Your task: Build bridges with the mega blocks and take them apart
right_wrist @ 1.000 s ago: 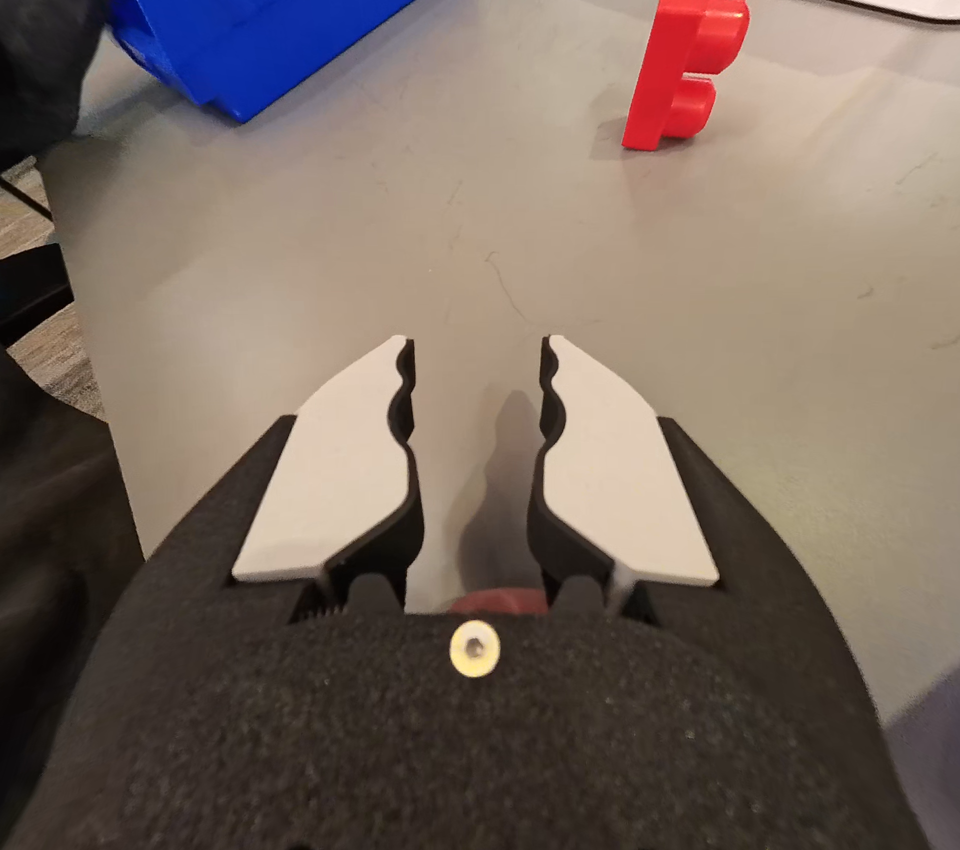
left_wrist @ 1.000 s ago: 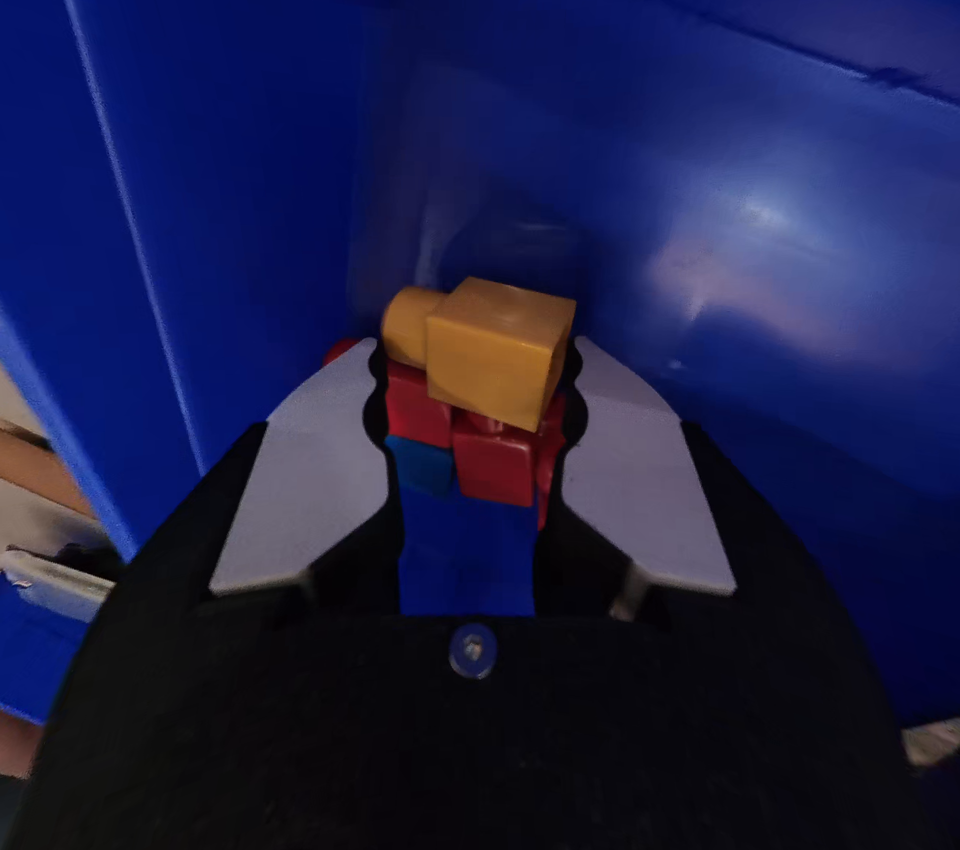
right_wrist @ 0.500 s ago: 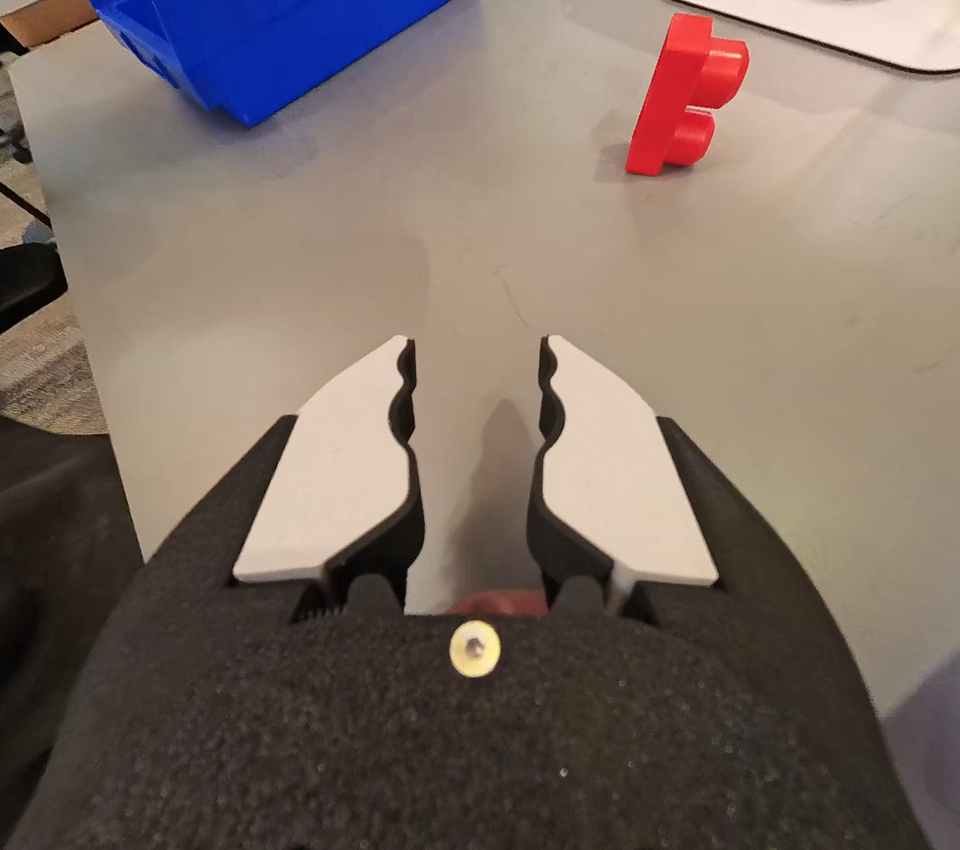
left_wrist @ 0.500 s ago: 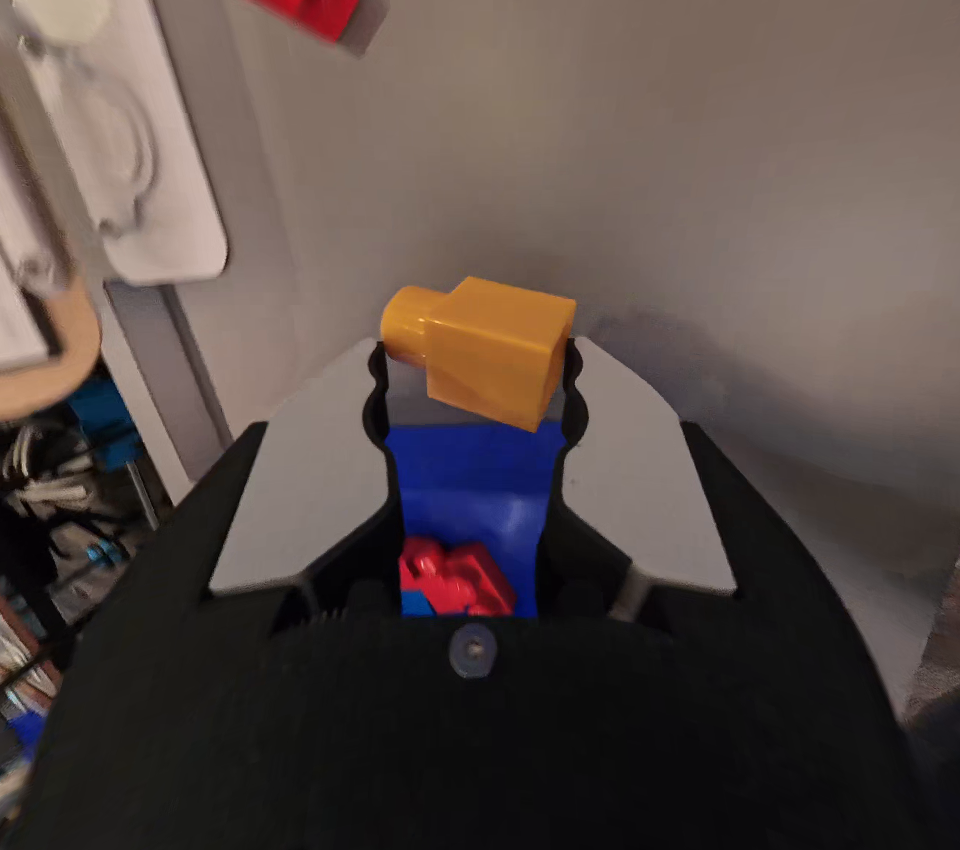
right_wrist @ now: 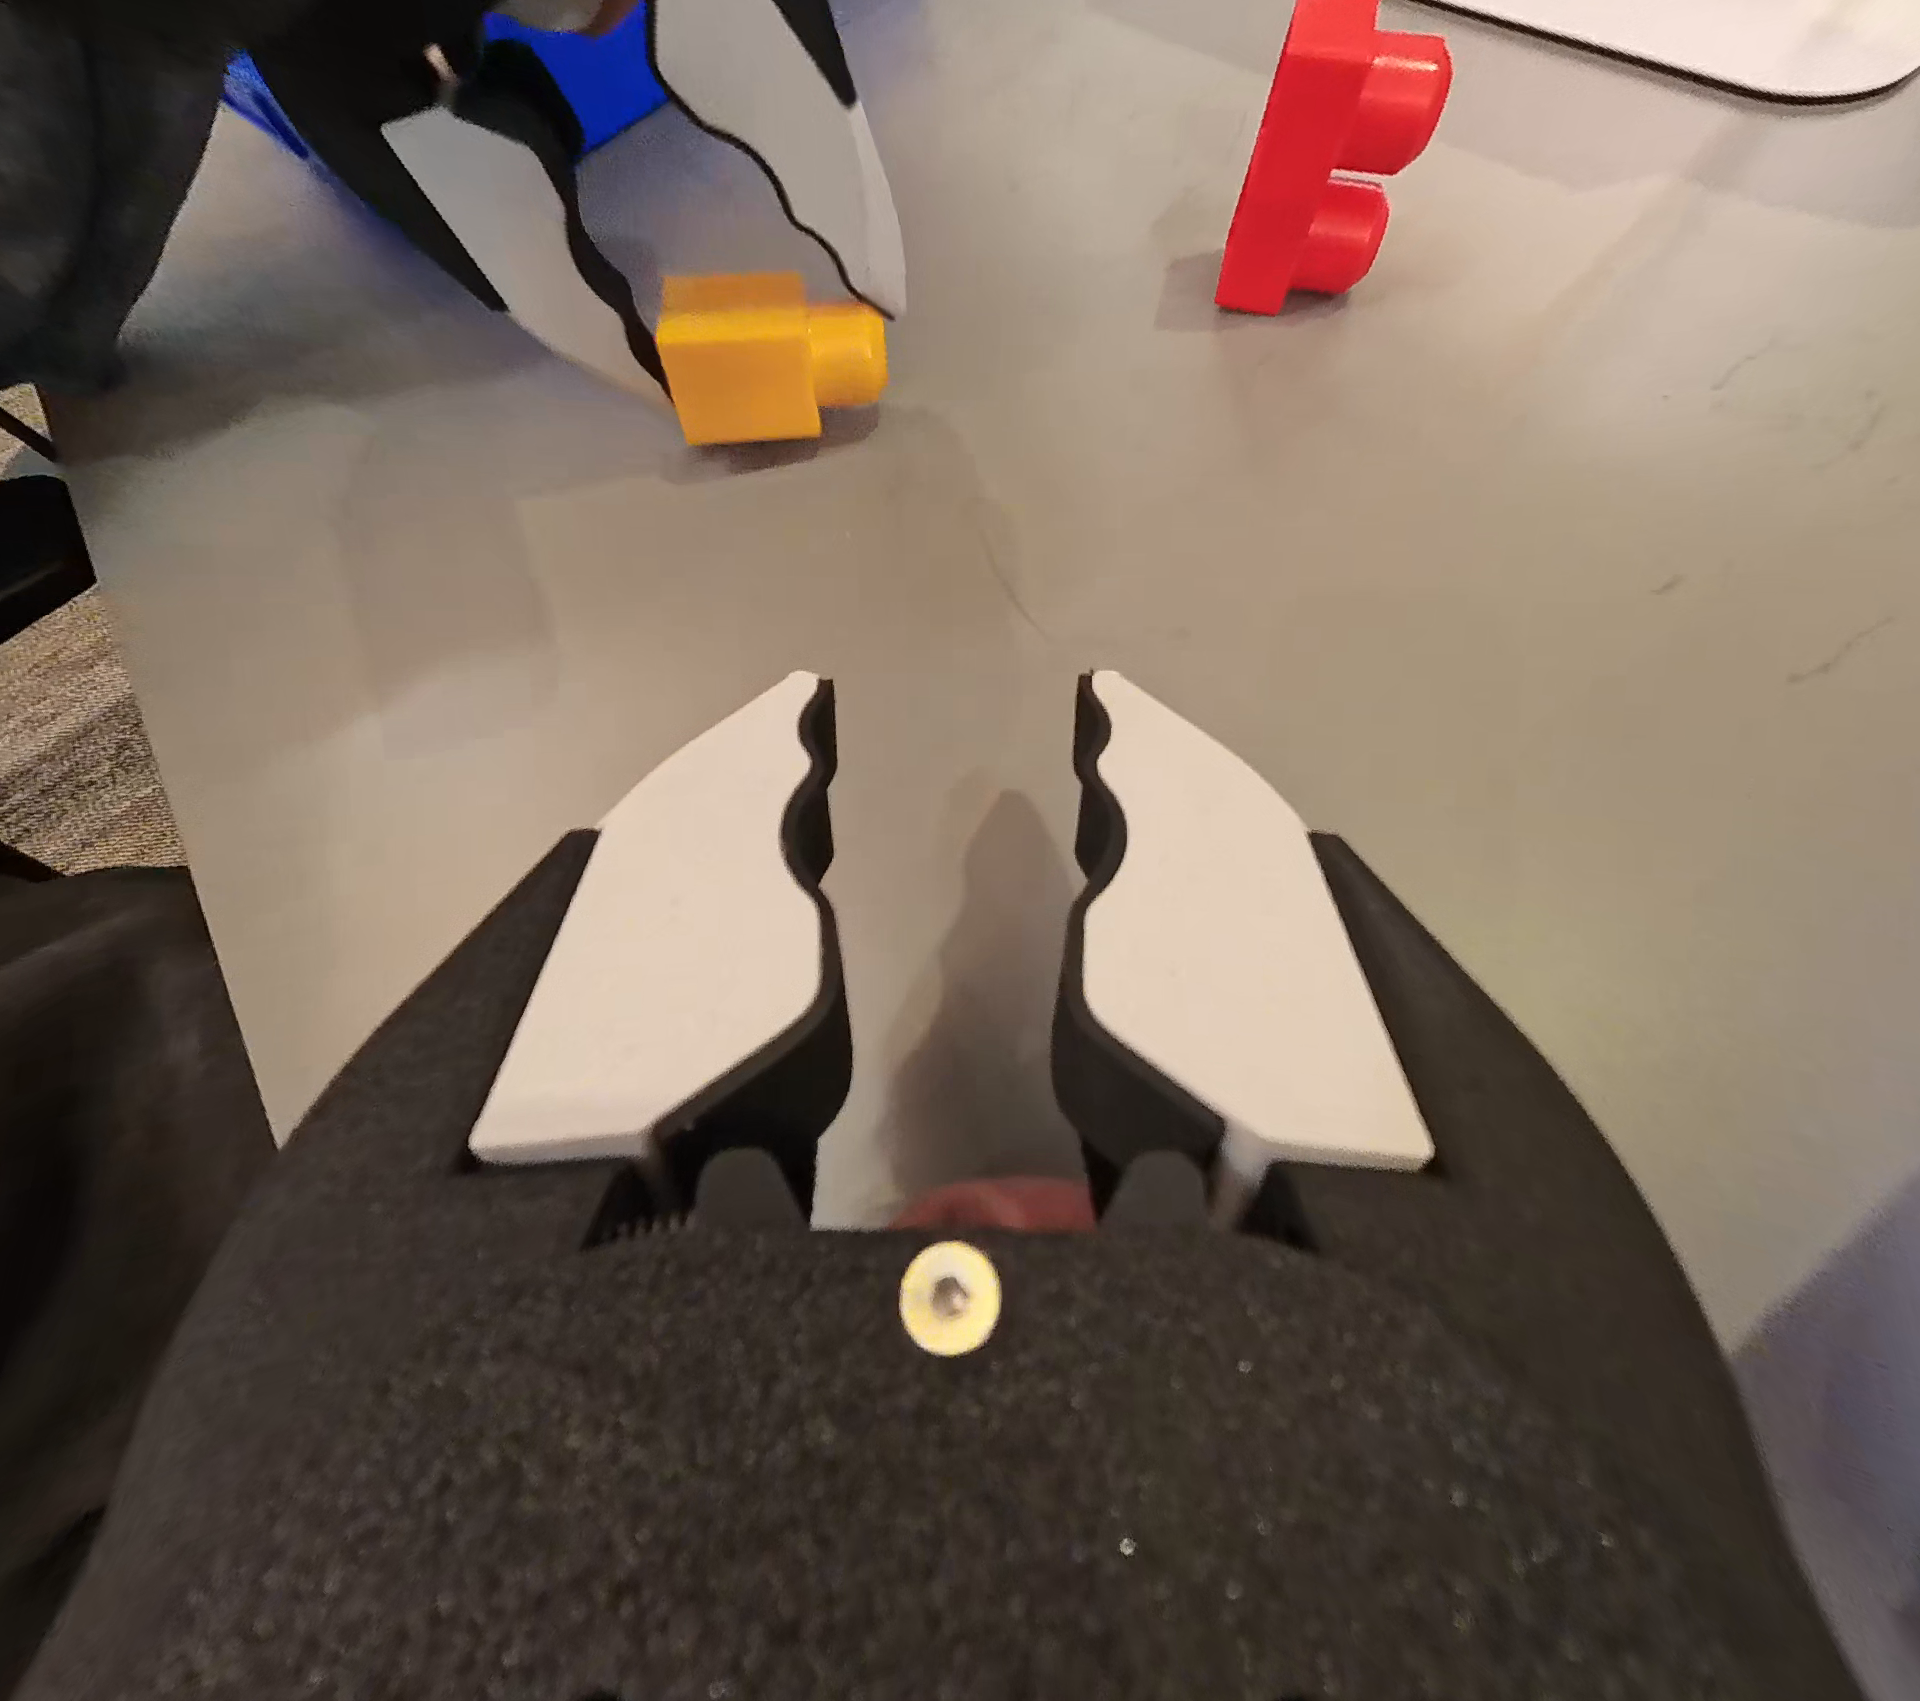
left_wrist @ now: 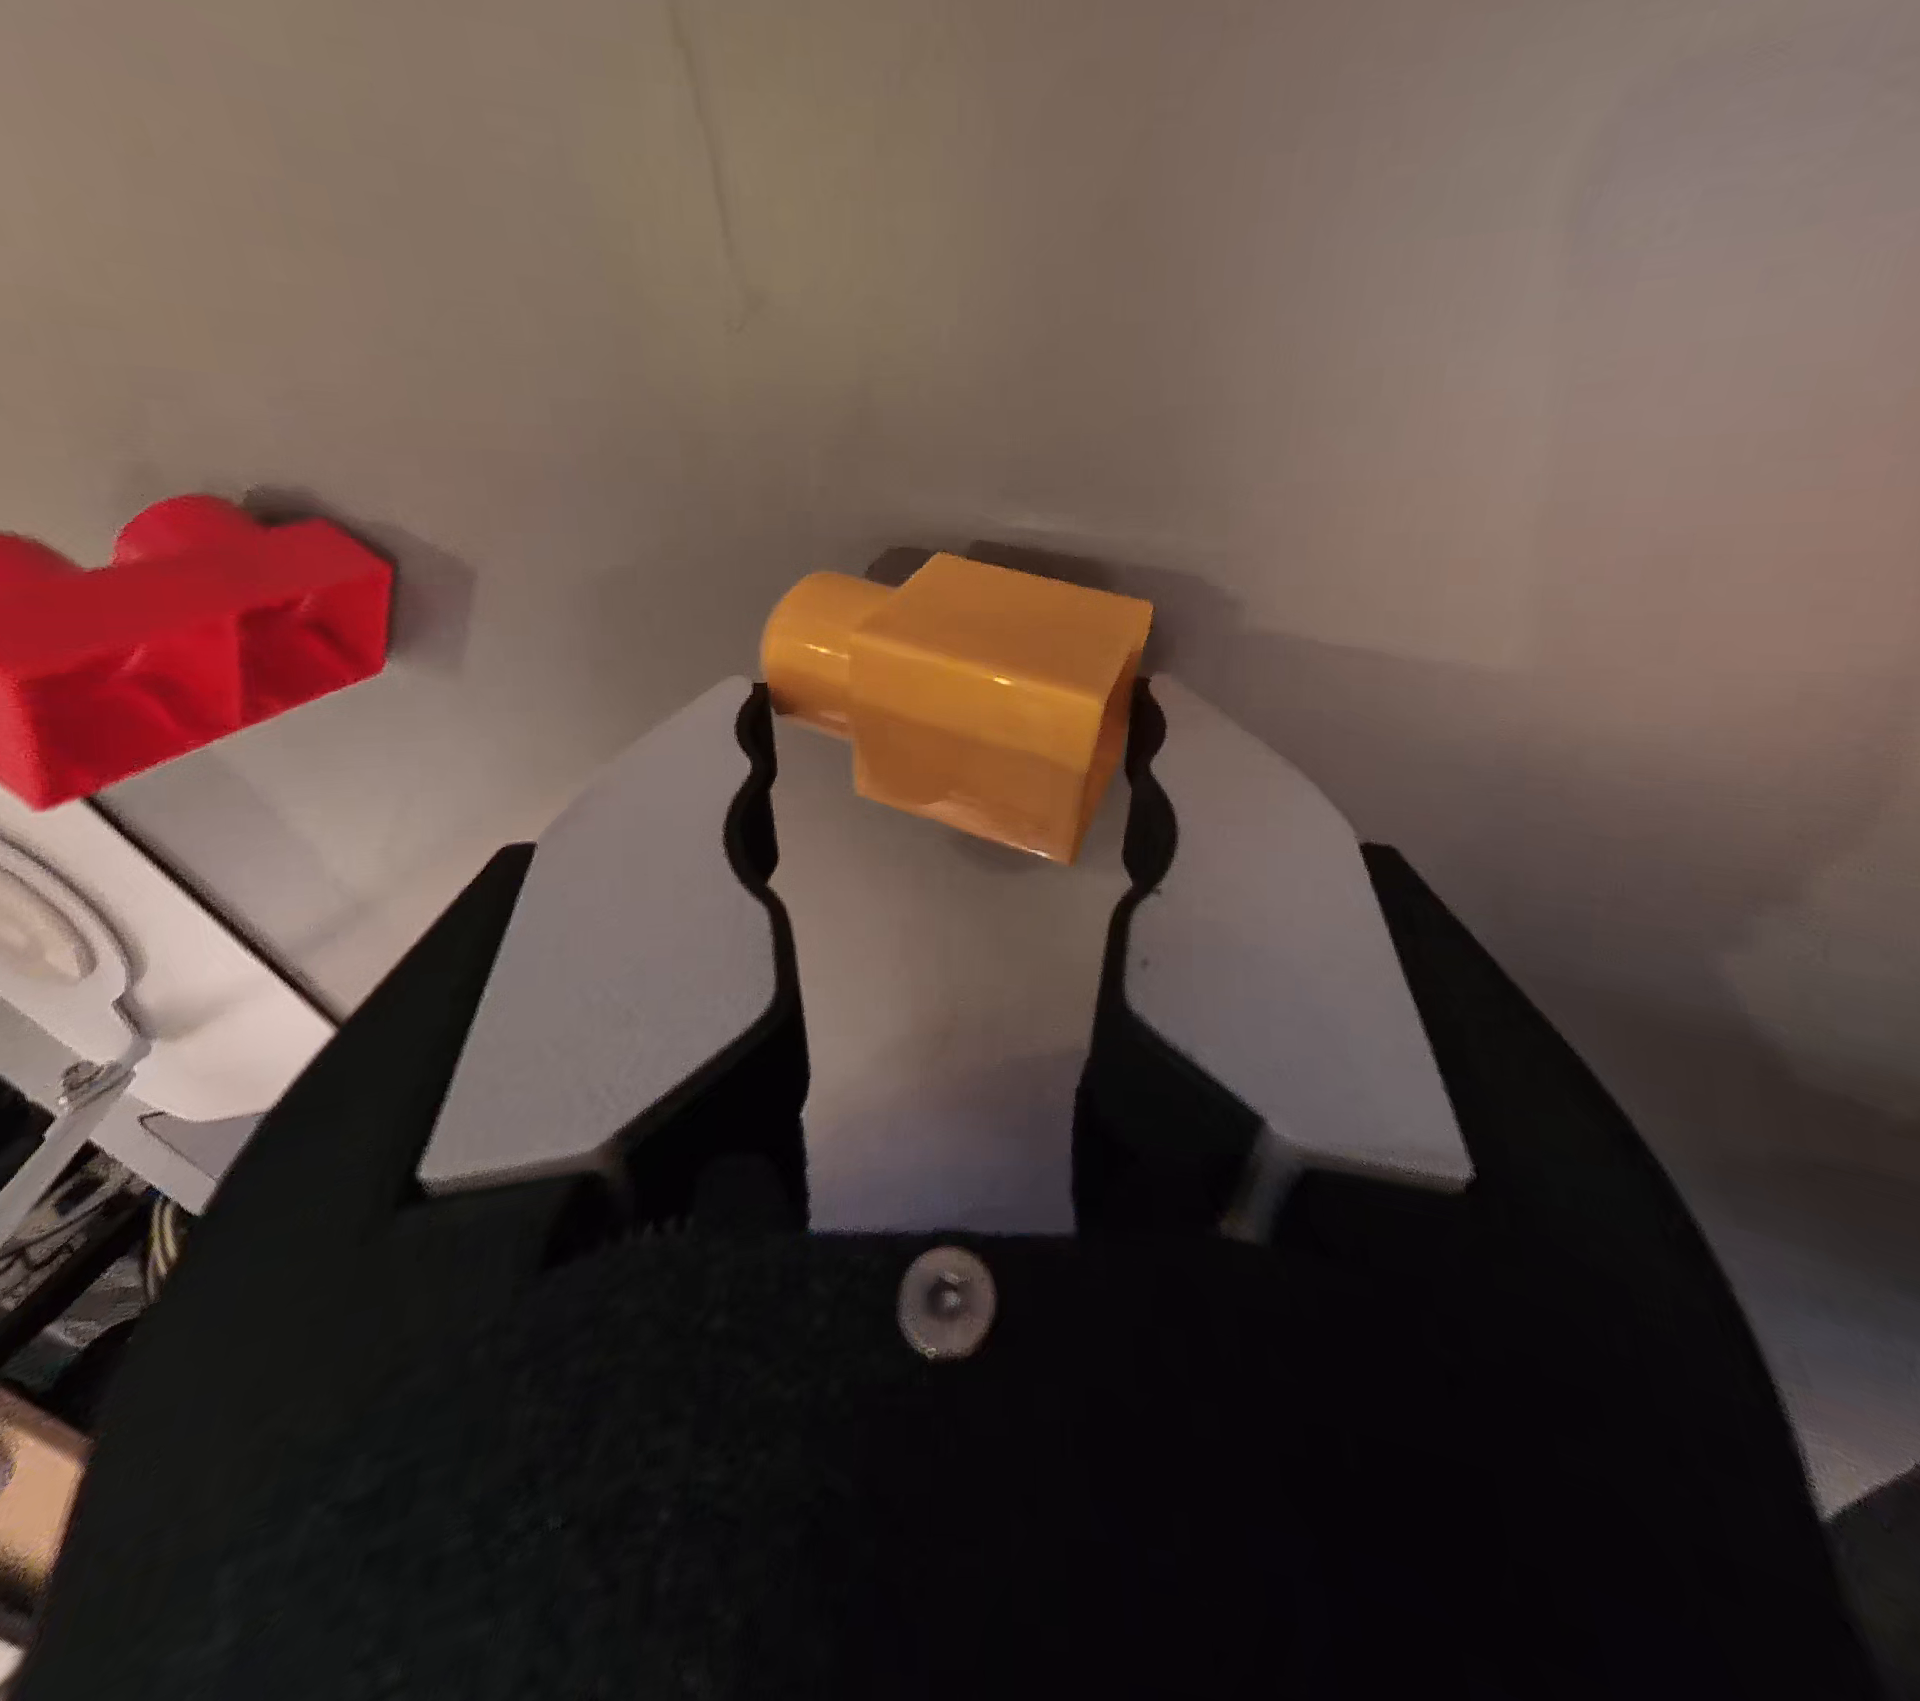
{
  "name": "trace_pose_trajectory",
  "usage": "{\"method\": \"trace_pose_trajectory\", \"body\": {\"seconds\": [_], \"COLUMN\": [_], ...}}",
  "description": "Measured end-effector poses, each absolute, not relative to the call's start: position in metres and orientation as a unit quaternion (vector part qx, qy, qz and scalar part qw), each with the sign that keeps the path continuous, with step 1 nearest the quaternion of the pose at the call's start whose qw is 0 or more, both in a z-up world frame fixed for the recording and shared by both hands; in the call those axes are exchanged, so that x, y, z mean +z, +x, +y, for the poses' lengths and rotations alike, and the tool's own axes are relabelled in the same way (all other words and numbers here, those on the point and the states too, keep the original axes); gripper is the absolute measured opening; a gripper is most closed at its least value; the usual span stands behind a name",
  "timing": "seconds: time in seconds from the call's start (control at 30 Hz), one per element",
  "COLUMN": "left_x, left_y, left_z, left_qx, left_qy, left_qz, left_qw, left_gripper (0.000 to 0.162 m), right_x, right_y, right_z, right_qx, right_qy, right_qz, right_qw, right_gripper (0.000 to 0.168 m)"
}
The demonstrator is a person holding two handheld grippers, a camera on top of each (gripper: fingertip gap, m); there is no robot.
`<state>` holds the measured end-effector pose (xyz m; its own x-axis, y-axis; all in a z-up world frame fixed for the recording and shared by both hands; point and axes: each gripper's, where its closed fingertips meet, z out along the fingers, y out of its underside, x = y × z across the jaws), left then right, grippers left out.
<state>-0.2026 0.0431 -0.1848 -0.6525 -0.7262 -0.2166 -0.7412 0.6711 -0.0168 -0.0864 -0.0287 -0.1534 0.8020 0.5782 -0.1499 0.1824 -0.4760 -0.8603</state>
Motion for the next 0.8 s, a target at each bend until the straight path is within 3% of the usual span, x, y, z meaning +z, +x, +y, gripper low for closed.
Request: {"method": "trace_pose_trajectory", "body": {"seconds": [0.27,0.37,0.47,0.67,0.8], "left_x": [-0.189,-0.177,-0.146,-0.031,-0.028], "left_y": [-0.202,-0.210,-0.240,-0.347,-0.441], "left_z": [0.032,0.030,0.025,0.067,0.123], "left_qx": [0.010,-0.002,-0.007,-0.023,0.087], "left_qy": [-0.423,-0.442,-0.472,-0.629,-0.695], "left_qz": [0.901,0.890,0.872,0.732,0.662], "left_qw": [0.094,0.111,0.128,0.262,0.266], "left_gripper": [0.066,0.081,0.075,0.077,0.078], "right_x": [-0.155,-0.155,-0.155,-0.156,-0.157], "right_y": [-0.087,-0.088,-0.088,-0.091,-0.095], "right_z": [-0.029,-0.030,-0.031,-0.032,-0.029], "right_qx": [0.219,0.221,0.225,0.231,0.232], "right_qy": [-0.833,-0.832,-0.832,-0.831,-0.831], "right_qz": [-0.233,-0.234,-0.235,-0.243,-0.252], "right_qw": [0.452,0.452,0.449,0.443,0.438], "right_gripper": [0.044,0.043,0.043,0.043,0.043]}}
